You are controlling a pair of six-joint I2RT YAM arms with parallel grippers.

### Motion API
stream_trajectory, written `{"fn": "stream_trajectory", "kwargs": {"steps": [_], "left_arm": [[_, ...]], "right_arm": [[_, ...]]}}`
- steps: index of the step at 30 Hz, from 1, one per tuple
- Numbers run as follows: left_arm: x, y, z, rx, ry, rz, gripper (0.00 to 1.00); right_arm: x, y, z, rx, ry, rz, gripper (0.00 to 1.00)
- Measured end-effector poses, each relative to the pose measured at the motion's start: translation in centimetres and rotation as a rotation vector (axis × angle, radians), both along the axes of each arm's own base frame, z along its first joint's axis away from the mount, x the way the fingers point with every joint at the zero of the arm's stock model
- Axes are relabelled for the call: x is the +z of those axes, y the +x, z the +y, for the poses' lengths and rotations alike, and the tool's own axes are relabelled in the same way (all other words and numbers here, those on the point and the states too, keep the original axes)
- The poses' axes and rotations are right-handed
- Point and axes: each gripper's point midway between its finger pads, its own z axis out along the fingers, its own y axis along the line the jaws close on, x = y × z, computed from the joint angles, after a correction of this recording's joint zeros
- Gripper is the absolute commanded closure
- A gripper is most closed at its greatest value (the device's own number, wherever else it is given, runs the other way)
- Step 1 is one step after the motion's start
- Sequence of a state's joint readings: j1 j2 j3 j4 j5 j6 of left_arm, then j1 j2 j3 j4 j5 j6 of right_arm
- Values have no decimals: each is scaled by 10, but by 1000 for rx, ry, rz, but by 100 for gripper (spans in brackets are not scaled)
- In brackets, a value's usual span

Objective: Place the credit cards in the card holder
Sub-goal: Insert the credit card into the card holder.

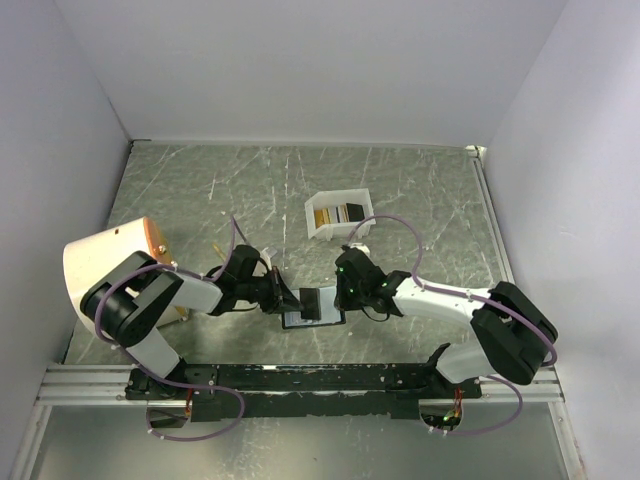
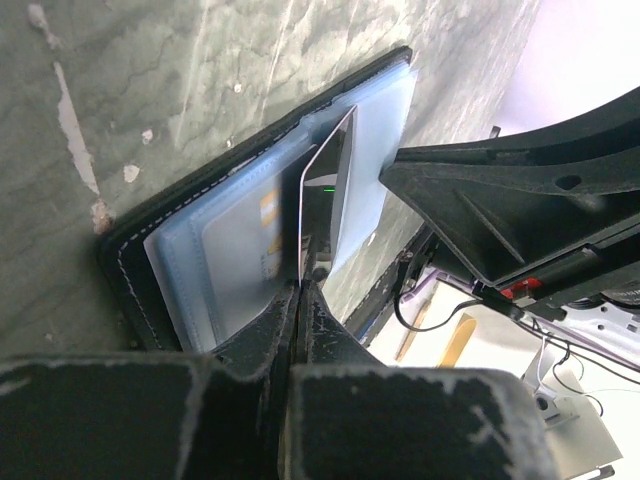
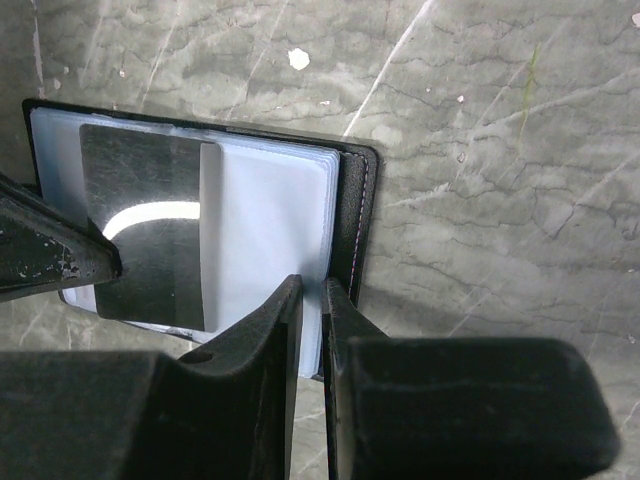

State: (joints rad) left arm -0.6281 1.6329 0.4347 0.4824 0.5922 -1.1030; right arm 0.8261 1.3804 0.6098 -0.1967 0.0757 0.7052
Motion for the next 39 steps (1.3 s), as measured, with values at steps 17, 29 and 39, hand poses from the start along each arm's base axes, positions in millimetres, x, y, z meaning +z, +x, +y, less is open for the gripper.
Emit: {"fn": "stream_trajectory", "kwargs": {"steps": [17,29,39], "left_arm": [[3,2,-1,4,-21,-24,93],[1,-6,5,-36,25,-21,93],[-4,-5,-3,-81,14,3,93]], "right_arm": [[3,-11,0,-42,59,36,84],[3,-11,-2,-45,51,34,84],[3,-11,-2,-45,51,34,84]]}}
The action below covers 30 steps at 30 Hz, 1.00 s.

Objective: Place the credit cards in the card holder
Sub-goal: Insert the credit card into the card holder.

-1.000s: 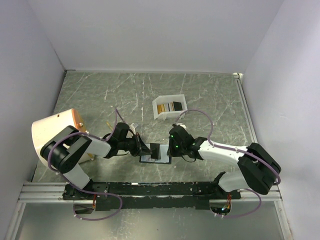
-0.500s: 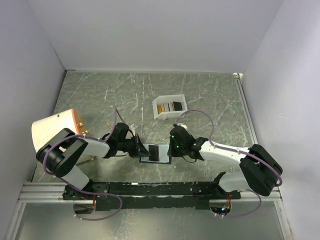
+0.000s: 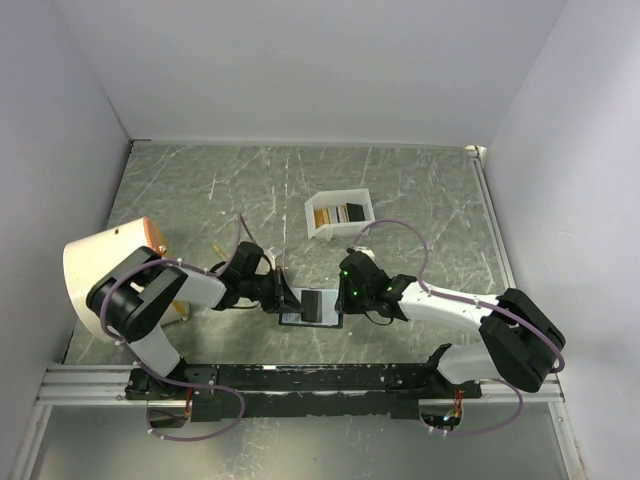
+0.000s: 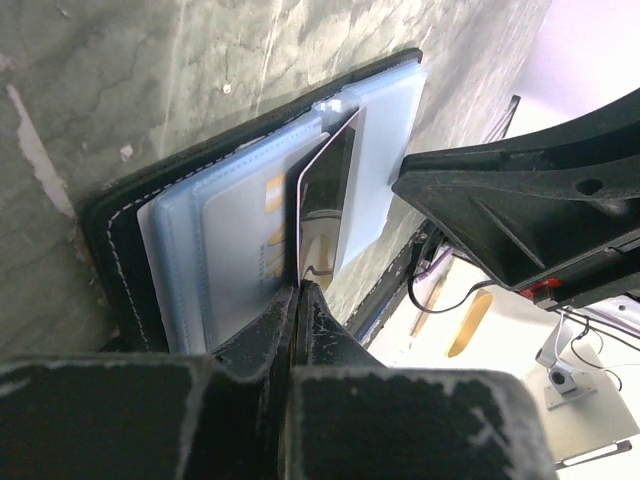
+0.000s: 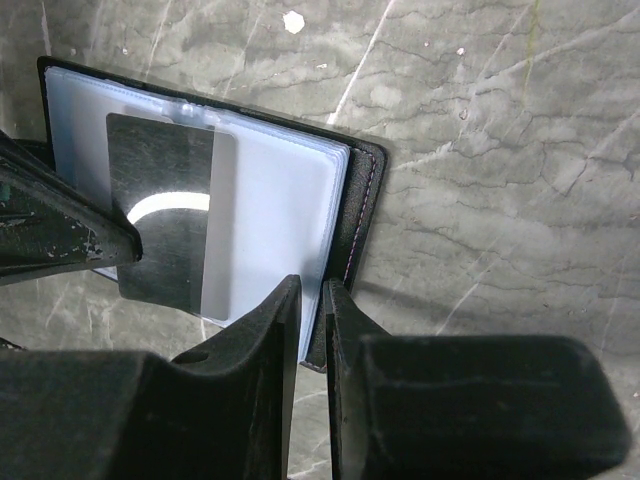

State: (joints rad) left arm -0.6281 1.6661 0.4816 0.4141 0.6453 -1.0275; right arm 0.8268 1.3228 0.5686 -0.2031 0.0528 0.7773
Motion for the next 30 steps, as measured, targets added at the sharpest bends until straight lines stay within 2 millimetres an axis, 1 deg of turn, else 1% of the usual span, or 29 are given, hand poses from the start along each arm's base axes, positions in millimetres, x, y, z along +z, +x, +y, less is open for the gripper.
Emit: {"fn": "stream_trajectory", "kwargs": {"steps": [6,7,12,14,18,23,26,29,30], "left_arm": [[-1,0,-3,-25,-5,4,93],[-1,1,-4,-31,-4,3,90],[-1,3,-4,-40,15,1,68],[0,4,-3,-38,32,2,62],[8,13,-1,-15,69,-38,53],[16,17,4,13,94,-73,51],[18,18,4,16,94,-78,51],[15,17,5,16,100,-70,53],[14,17,5,17,101,-67,55]], "right_arm": [[0,2,-2,-8,-11,-9,78],[0,2,-3,-9,-16,-11,77],[1,5,-5,-14,-31,-20,71],[2,6,-5,-17,-33,-23,70],[2,6,-5,-17,-34,-22,69],[3,5,-2,-15,-16,-17,69],[2,5,1,-19,8,-17,71],[0,3,1,-23,16,-10,72],[0,3,2,-24,20,-10,72]]}}
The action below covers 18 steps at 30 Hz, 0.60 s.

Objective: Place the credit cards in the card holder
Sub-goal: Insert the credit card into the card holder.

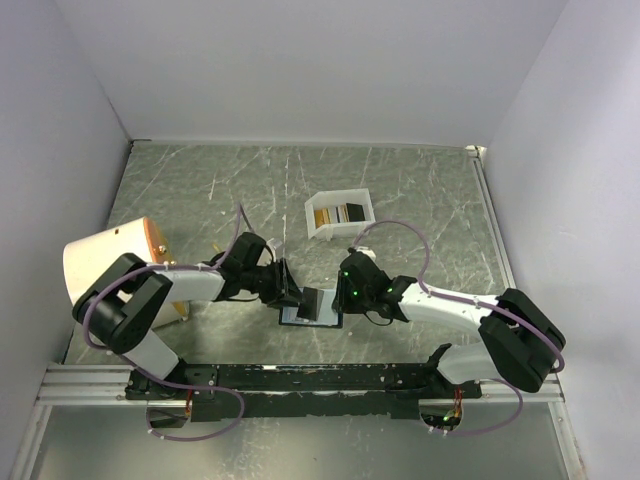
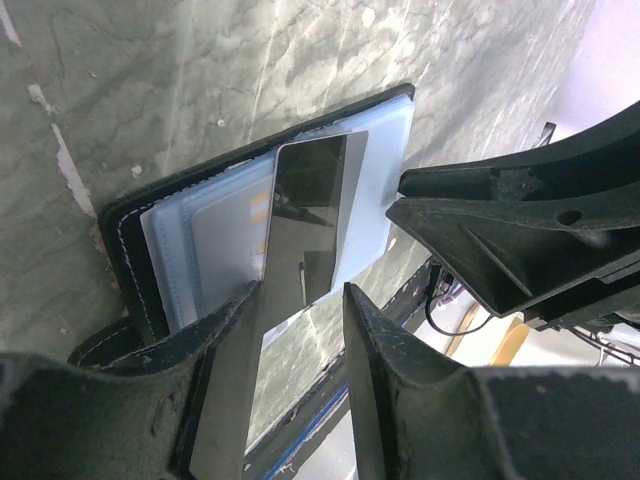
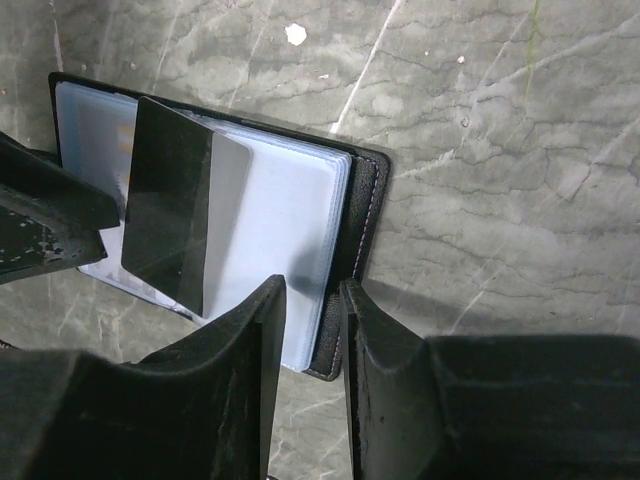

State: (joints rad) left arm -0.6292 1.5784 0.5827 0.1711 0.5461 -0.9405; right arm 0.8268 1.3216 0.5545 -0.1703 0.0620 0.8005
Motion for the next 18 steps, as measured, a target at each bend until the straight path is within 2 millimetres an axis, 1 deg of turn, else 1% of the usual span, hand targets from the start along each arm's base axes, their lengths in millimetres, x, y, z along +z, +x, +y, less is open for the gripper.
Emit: {"fn": "stream_trajectory", "kwargs": {"steps": [3,9,14,18], "left_arm": [[-3,-1,0,3,4,15,61],[-6,-6,-6,-12,-1,20,62],[-8,-11,-15,-30,-17,29,60],[-5,-14,-19,-42,-30,26,53]], "right_arm": [[0,0,1,-2,7,0,72],[1,1,1,-4,9,-2,72],[1,1,1,-4,10,-2,72],[1,0,1,-3,12,0,71]]}}
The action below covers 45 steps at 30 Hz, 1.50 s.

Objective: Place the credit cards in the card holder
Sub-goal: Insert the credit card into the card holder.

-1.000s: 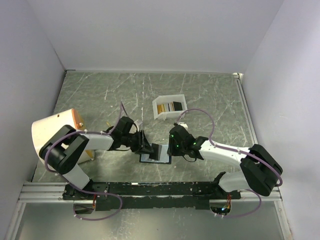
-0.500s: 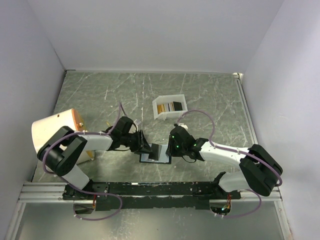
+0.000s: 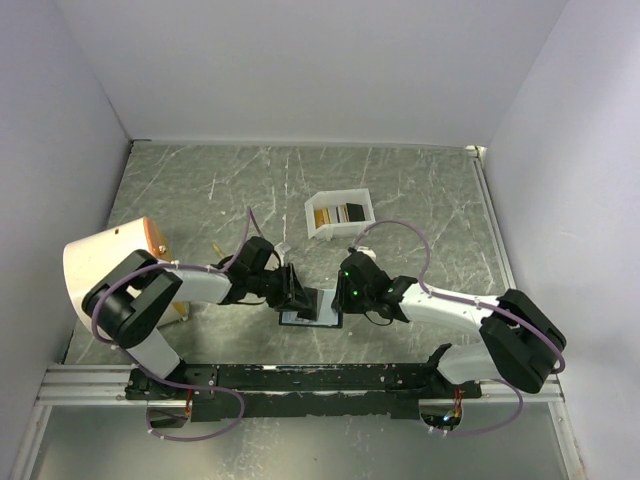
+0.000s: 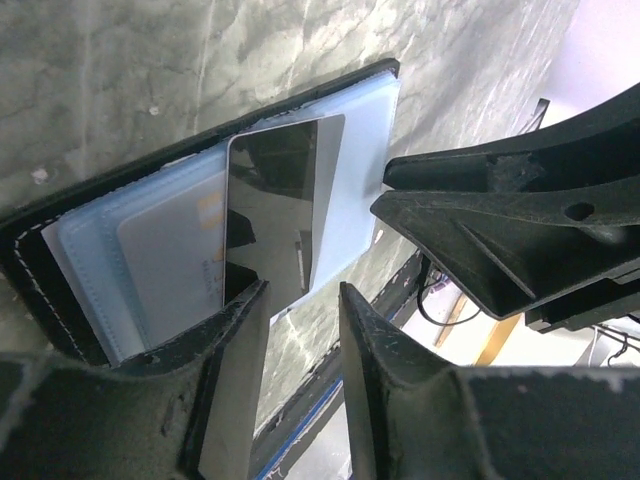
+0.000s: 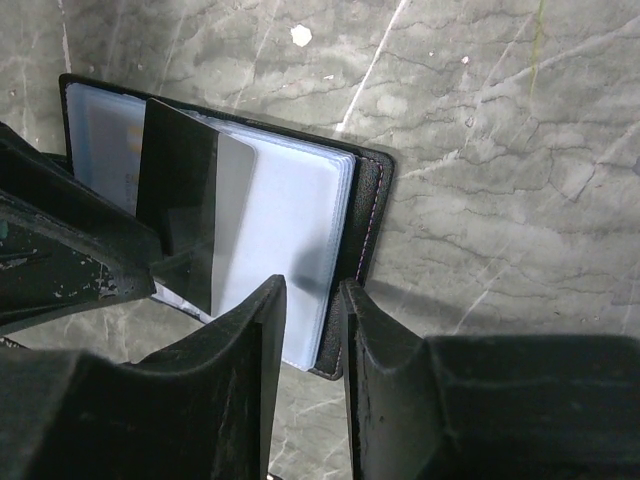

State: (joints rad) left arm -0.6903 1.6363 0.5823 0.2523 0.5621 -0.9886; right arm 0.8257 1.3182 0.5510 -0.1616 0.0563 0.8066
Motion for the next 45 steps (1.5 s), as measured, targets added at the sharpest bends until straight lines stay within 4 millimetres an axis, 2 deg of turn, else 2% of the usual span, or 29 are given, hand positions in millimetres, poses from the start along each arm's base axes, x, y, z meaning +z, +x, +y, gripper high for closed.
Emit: {"fn": "stream_trajectory", "kwargs": {"steps": [4,7,12,29,45], "left_arm": [[5,1,2,4,9,-19,48],[14,10,3,20,31,-63,43],[24,23,3,37,54,-124,42],[5,21,6,49,87,-93,40],[5,9,-16,32,-5,-52,41]], "right_arm": [[4,1,1,-1,9,-10,71],[9,3,1,-6,21,-26,71],[12,6,-2,-18,27,-36,73],[-1,-2,-7,-11,26,-5,73],[-3,-2,-2,-5,45,-2,74]]}}
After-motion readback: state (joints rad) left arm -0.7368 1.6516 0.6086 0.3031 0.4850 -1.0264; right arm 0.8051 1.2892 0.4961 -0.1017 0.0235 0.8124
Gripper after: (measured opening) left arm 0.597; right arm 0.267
